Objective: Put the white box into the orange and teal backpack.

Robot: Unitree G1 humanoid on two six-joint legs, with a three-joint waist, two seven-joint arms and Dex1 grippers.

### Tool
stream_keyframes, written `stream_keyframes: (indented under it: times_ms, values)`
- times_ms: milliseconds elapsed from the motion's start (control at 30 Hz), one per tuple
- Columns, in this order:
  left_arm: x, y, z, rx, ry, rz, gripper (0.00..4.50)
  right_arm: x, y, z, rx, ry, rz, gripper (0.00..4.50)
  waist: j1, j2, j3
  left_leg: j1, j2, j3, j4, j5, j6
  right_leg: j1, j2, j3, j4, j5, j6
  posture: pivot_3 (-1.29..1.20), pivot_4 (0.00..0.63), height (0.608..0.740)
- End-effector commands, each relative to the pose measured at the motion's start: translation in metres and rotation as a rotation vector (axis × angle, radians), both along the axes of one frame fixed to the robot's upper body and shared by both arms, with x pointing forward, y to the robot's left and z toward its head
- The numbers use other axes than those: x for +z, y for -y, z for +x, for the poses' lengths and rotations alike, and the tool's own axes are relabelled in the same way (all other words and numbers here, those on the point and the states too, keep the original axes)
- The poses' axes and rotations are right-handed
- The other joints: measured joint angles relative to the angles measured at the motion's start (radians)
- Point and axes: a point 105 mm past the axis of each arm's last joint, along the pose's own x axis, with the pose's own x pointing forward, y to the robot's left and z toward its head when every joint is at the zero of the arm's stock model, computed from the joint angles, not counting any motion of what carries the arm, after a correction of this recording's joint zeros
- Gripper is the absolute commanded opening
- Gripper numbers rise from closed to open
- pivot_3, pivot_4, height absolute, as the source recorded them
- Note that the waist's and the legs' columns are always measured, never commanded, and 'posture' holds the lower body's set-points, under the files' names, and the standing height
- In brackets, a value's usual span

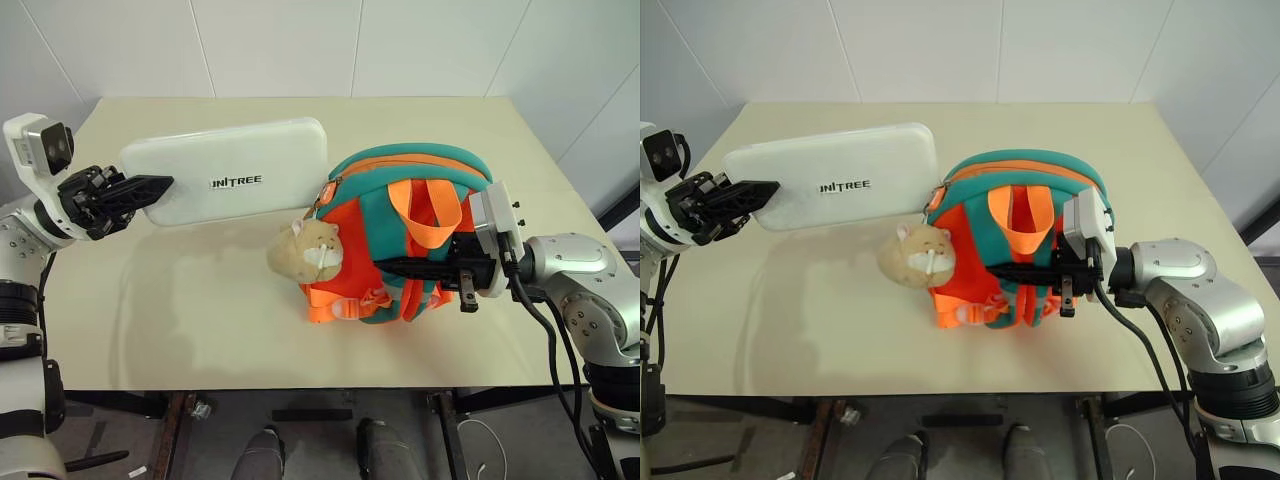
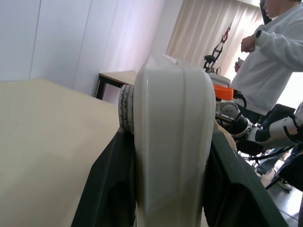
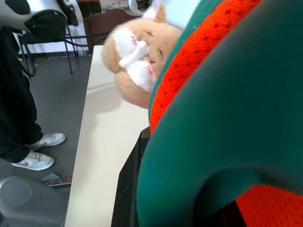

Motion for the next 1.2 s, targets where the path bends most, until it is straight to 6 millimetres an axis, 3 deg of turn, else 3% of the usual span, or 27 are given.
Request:
stream_keyframes:
  times_ms: [33,333,533,867,1067,1200]
  values:
    - [0.003,0.005,-0.019,-0.117,0.078,0.112,1.33,0.006,-0.001,-0.001,0.015,0.039,0.007,0.00,0.000,0.000,0.000,0.000,0.000,0.000,0.000,0.000,0.000,0.000,0.000,0.000,0.000,0.000,0.000,0.00,0.150,0.740]
    - [0.008,0.008,-0.015,-0.085,0.186,0.308,1.33,0.002,0.001,0.004,0.007,0.026,-0.002,0.00,0.002,0.000,0.000,0.000,0.000,0.000,0.000,0.000,0.000,0.000,0.000,0.000,-0.001,0.000,-0.001,0.00,0.150,0.740]
    - [0.020,0.029,-0.007,-0.119,0.361,0.389,1.33,0.000,0.001,0.007,-0.002,0.024,-0.004,0.00,0.004,0.000,0.000,-0.001,0.000,0.000,0.000,0.000,0.000,0.000,0.000,0.000,-0.001,0.000,0.000,0.00,0.150,0.740]
    - [0.006,0.053,-0.007,-0.220,0.428,0.533,1.33,-0.005,0.000,0.006,-0.008,0.018,0.002,0.00,0.002,0.000,0.000,0.000,0.000,0.000,0.000,0.000,0.000,0.000,0.000,0.000,-0.001,0.000,0.000,0.00,0.150,0.740]
    - [-0.011,0.044,0.002,-0.190,0.426,0.717,1.33,-0.007,0.000,0.004,-0.008,0.013,0.004,0.00,0.002,0.000,0.000,0.000,0.000,0.000,0.000,0.000,0.000,0.000,0.000,0.000,-0.001,0.000,0.000,0.00,0.150,0.740]
    - [0.005,0.045,0.001,-0.171,0.424,0.607,1.32,-0.007,0.000,0.003,-0.009,0.012,0.004,0.00,-0.002,0.000,0.000,0.000,0.000,0.000,0.000,0.000,0.000,0.000,0.000,0.000,0.000,0.000,0.000,0.00,0.150,0.740]
